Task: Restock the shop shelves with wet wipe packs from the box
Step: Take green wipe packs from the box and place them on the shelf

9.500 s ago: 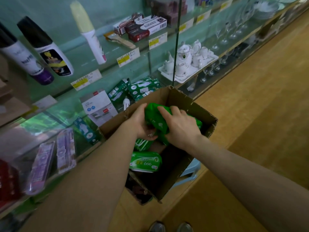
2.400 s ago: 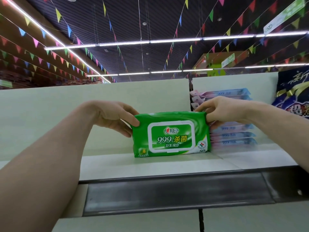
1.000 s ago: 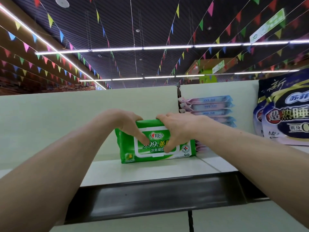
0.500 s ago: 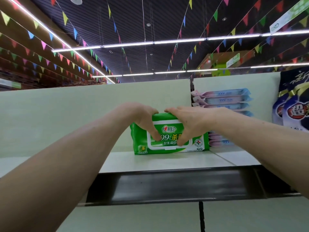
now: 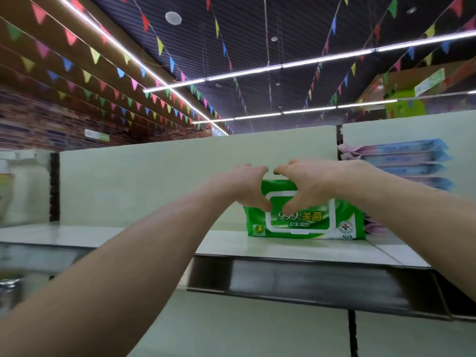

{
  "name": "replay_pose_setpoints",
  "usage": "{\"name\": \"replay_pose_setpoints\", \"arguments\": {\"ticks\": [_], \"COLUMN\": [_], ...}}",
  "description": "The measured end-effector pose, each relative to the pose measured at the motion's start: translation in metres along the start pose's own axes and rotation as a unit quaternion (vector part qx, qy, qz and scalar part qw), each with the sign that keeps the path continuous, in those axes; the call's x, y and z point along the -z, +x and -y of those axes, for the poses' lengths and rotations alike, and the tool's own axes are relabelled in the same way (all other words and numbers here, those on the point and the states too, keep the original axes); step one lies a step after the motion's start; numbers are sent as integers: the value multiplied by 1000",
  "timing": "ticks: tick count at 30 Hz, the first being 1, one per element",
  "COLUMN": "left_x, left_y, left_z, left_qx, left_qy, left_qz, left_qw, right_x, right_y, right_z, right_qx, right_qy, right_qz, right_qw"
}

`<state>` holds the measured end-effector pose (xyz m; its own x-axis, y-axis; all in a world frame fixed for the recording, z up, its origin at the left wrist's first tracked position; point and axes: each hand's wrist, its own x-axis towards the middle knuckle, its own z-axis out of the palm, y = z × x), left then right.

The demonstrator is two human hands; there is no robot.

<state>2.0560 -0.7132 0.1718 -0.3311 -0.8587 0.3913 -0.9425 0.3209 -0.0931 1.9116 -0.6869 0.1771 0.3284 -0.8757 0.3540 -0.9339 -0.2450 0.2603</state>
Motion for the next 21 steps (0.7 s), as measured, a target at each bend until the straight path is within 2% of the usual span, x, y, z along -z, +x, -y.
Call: {"name": "replay_pose_setpoints", "arguments": {"ticks": [5, 10, 21], "left_x": [18, 29, 63], "left_y": [-40, -97, -317], "left_z": [25, 54, 56], "left_qx": [96, 227, 463], "left_qy": [20, 65, 159], "left_qz": [-22, -19, 29], "left_qw": [995, 972, 871], "right_x": [10, 17, 35], "right_y": [3, -3, -83], "right_z": [43, 96, 254], "right_qx": [99, 213, 442], "right_qy": [21, 71, 170], "right_qz": [-71, -138, -186], "right_qw": [992, 965, 861]}}
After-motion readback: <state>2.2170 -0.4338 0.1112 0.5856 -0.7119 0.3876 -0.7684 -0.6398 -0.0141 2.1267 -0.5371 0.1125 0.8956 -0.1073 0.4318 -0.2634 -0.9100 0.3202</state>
